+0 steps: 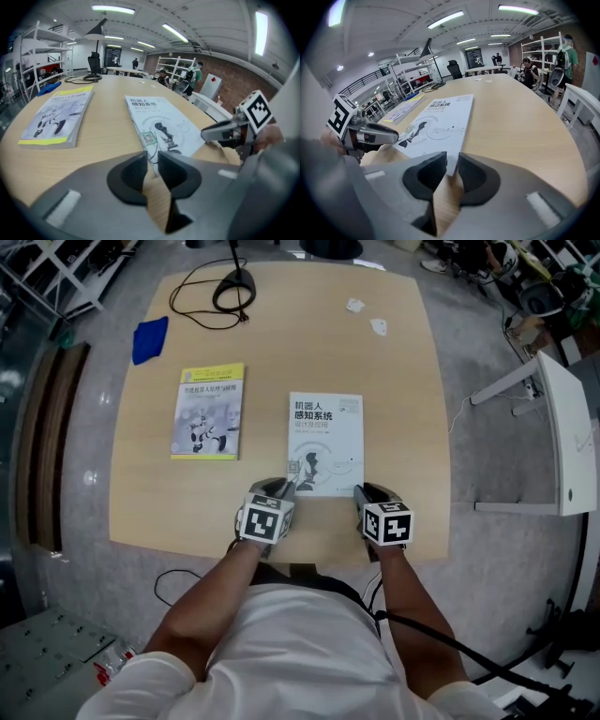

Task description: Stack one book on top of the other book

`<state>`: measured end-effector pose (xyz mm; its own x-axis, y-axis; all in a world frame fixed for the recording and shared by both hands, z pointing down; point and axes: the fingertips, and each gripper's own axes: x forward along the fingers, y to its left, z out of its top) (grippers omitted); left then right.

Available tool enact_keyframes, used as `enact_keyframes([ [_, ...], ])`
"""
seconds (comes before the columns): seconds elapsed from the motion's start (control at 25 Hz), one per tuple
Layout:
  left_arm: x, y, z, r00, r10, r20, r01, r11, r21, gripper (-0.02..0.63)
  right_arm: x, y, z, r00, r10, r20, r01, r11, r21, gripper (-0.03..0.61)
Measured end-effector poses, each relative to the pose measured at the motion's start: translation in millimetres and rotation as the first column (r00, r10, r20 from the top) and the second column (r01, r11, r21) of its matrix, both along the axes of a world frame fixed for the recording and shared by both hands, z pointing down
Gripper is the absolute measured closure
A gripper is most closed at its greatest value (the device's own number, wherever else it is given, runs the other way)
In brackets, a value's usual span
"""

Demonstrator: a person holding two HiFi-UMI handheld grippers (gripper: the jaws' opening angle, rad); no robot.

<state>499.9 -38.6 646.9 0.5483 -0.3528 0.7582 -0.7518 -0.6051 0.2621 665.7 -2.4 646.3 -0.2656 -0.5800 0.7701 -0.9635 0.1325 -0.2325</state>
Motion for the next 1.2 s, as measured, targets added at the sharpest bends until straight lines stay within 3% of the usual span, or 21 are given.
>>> enact_keyframes([
  [0.2, -29, -12, -28, 0.999, -0.055, 0.002, 0.054, 0.996, 0.071, 0.537, 17, -12, -29, 0.999, 0.026, -0.041, -0.023, 0.997, 0.070, 0.465],
  [0.32, -63, -23, -39, 0.992, -0.125, -0.006, 0.125, 0.988, 0.087, 0.537, 2, -24, -58, 0.997, -0.002, -0.076, 0.013, 0.990, 0.141, 0.465],
  [0.52, -142, -49, -42, 0.967, -0.255, -0.007, 0.255, 0.963, 0.089, 0.516, -99, -59, -89, 0.986, -0.164, -0.022, 0.164, 0.960, 0.228, 0.465],
  [0.68, -218, -78, -41, 0.936, -0.351, 0.010, 0.347, 0.930, 0.118, 0.505, -190, -85, -82, 0.963, -0.266, 0.051, 0.251, 0.946, 0.207, 0.464],
  [0.8, -263, -104, -37, 0.915, -0.404, 0.013, 0.399, 0.909, 0.118, 0.505, -230, -105, -65, 0.955, -0.290, 0.058, 0.278, 0.946, 0.166, 0.464],
  [0.92, -275, -118, -28, 0.923, -0.384, 0.009, 0.382, 0.920, 0.086, 0.493, -247, -119, -47, 0.964, -0.251, 0.083, 0.240, 0.964, 0.117, 0.464],
  [1.2, -262, -132, -10, 0.959, -0.276, -0.065, 0.274, 0.961, -0.034, 0.447, -259, -140, -25, 0.985, -0.125, 0.122, 0.119, 0.991, 0.054, 0.456],
])
